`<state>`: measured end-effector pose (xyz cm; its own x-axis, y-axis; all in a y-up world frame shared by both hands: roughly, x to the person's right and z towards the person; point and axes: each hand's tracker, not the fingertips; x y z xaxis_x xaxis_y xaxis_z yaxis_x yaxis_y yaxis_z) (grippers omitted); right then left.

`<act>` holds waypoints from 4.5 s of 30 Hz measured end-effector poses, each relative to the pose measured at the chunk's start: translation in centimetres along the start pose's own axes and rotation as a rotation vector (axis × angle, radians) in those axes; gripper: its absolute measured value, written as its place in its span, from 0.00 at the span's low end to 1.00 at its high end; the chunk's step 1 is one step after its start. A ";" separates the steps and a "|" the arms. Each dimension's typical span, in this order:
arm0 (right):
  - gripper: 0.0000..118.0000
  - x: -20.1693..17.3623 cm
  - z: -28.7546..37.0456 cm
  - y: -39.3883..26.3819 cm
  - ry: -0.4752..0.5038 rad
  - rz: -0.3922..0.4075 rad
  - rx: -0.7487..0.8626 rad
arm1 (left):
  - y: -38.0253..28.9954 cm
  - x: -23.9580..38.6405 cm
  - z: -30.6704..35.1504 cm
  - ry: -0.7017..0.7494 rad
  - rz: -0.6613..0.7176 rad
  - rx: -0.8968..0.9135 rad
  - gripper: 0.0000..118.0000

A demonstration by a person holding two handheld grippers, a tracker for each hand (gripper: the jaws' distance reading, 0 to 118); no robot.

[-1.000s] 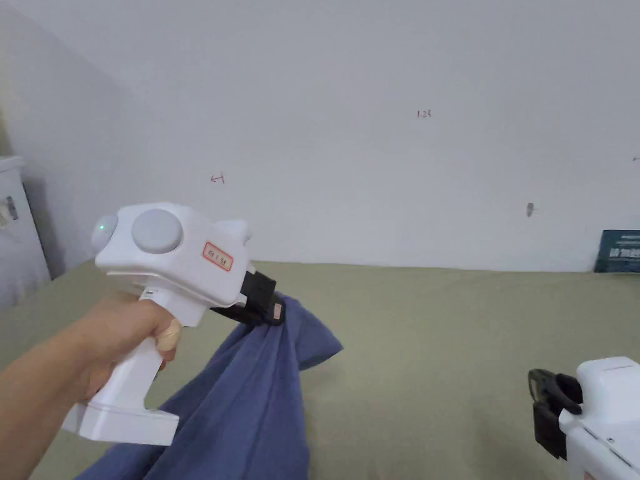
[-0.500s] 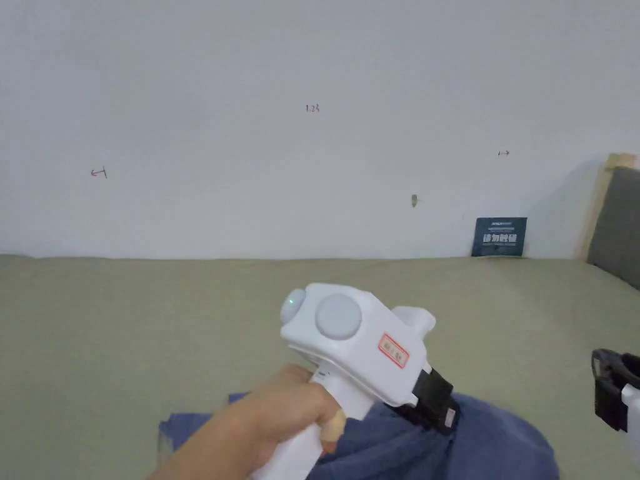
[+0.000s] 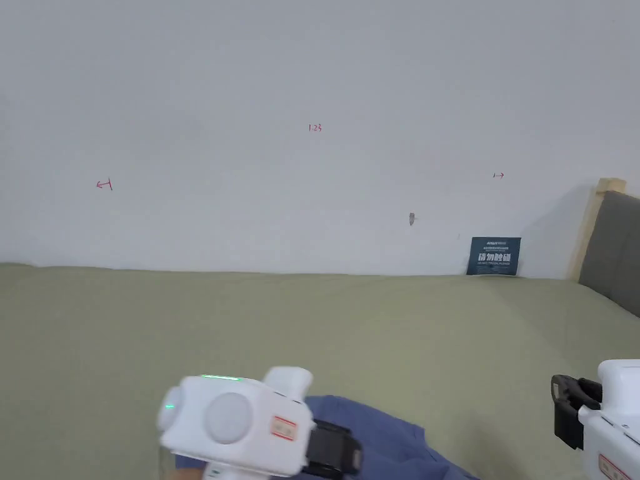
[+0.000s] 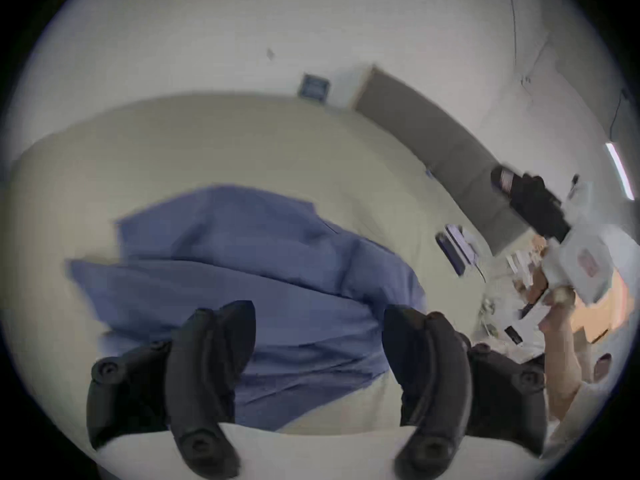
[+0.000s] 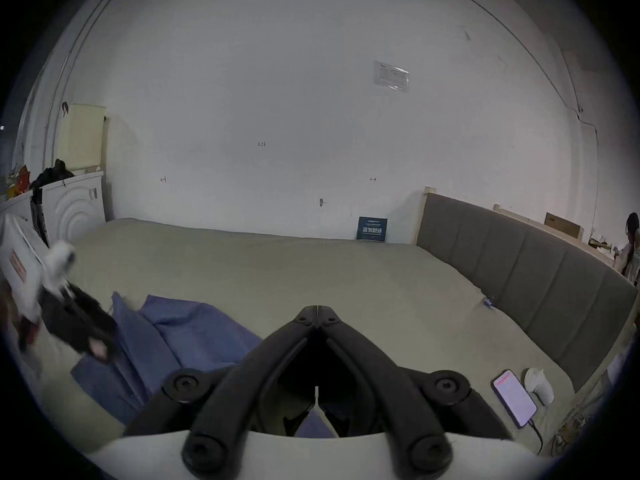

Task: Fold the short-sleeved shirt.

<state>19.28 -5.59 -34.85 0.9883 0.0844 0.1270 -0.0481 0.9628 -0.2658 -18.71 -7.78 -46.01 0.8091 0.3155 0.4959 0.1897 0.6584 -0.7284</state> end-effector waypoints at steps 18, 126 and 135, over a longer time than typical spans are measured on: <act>0.00 -3.6 -0.1 -2.7 0.055 -0.015 -0.059 | -5.2 -12.0 8.9 0.334 0.257 0.216 0.00; 0.03 -3.4 -12.8 -6.5 0.221 -0.163 -0.317 | -7.3 -17.7 4.7 0.494 0.290 0.187 0.07; 0.03 -3.1 -10.2 -10.8 0.206 -0.173 -0.482 | -12.7 -18.0 4.0 0.459 0.480 0.056 0.07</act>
<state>18.20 -18.89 -42.07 0.9861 -0.1631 0.0307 0.1412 0.7273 -0.6716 -37.91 -19.09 -43.76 0.9535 0.2678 -0.1385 -0.2703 0.5559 -0.7860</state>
